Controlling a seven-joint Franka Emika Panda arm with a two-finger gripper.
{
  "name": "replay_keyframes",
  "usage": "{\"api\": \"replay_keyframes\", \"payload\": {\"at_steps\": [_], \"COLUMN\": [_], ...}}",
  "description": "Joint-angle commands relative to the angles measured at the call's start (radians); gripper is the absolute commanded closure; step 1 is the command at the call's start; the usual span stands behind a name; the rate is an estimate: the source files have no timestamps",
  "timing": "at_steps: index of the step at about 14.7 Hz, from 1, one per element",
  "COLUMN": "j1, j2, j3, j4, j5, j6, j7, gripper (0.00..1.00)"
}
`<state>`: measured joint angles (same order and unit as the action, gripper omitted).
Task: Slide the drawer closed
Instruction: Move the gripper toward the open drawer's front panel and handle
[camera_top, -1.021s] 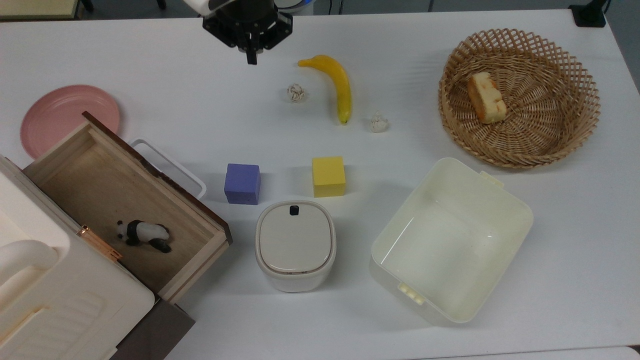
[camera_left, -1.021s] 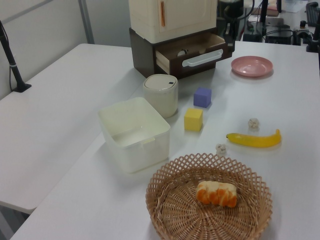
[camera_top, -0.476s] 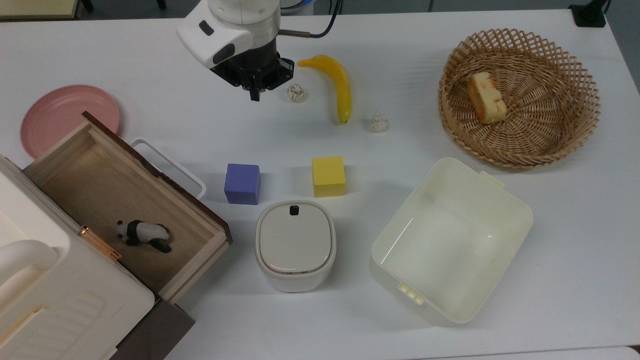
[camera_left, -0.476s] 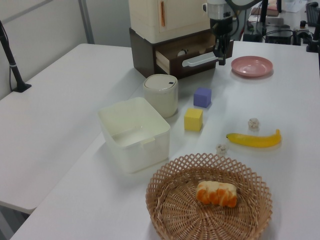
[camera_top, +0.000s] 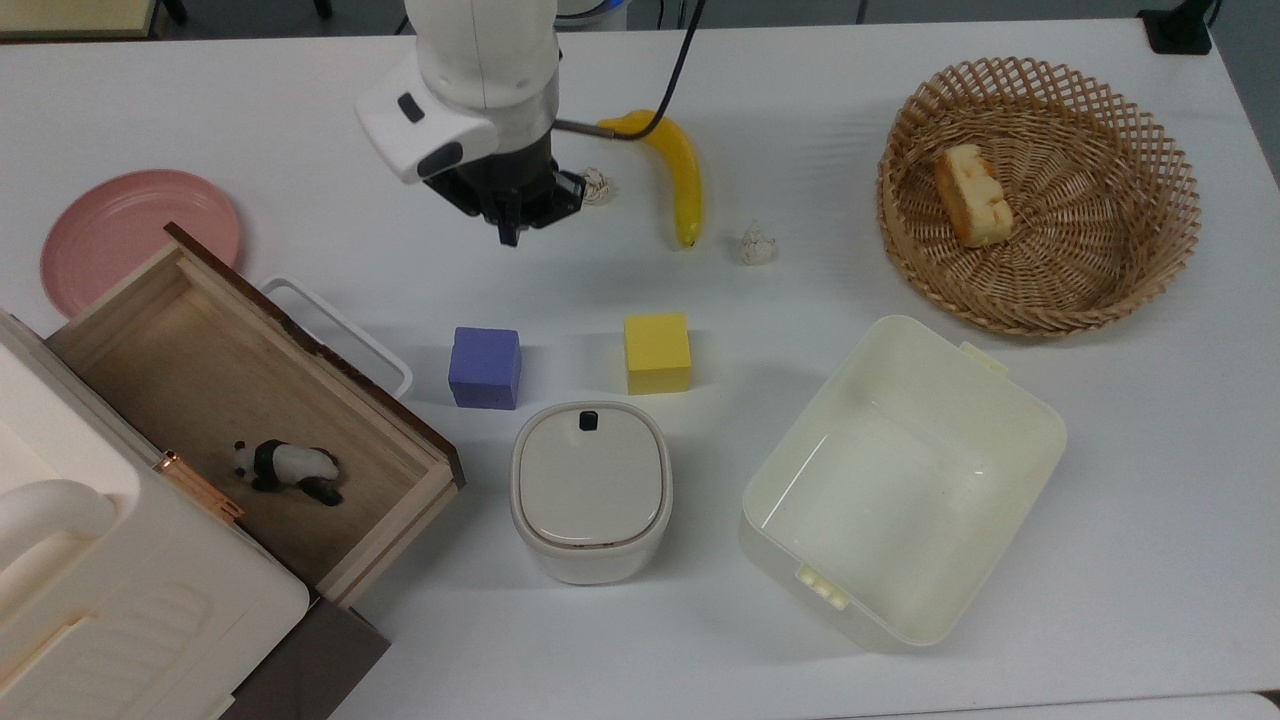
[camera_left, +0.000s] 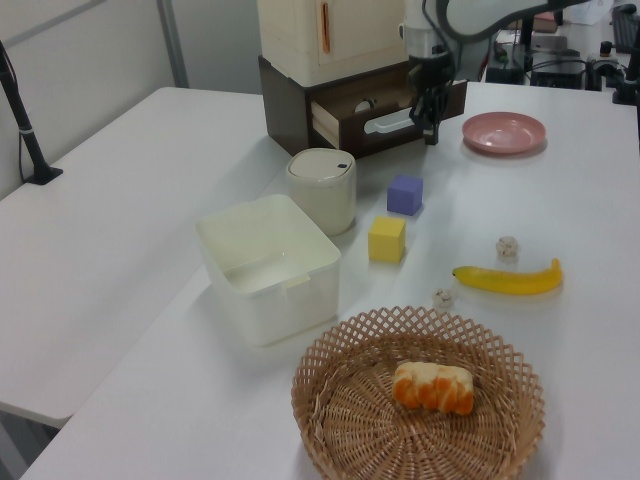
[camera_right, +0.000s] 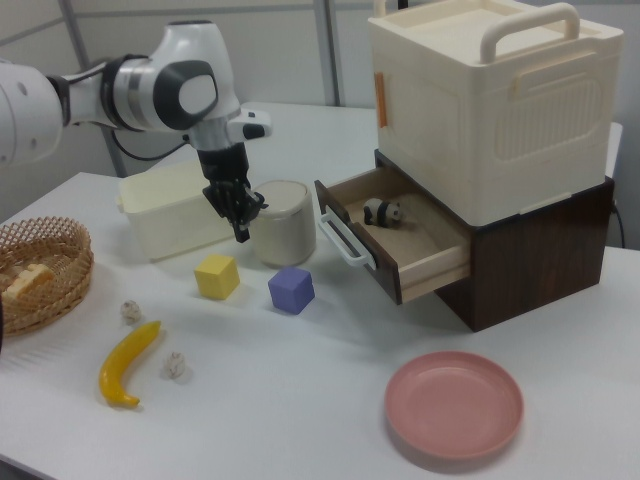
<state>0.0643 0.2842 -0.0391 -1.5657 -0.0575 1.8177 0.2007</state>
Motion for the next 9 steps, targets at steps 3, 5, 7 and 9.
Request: {"api": "replay_keyframes", "payload": {"at_steps": [3, 5, 7, 9], "j1": [-0.015, -0.033, -0.067, -0.090], "j2": [0.047, 0.068, 0.088, 0.111], "j3": [-0.007, -0.013, -0.015, -0.016], "j4": [-0.007, -0.005, -0.004, 0.009], "j5": [-0.010, -0.010, -0.010, -0.008], "j6": [0.116, 0.152, 0.189, 0.230], "j7": [0.152, 0.190, 0.209, 0.216], "gripper": [1.00, 1.00, 1.00, 1.00]}}
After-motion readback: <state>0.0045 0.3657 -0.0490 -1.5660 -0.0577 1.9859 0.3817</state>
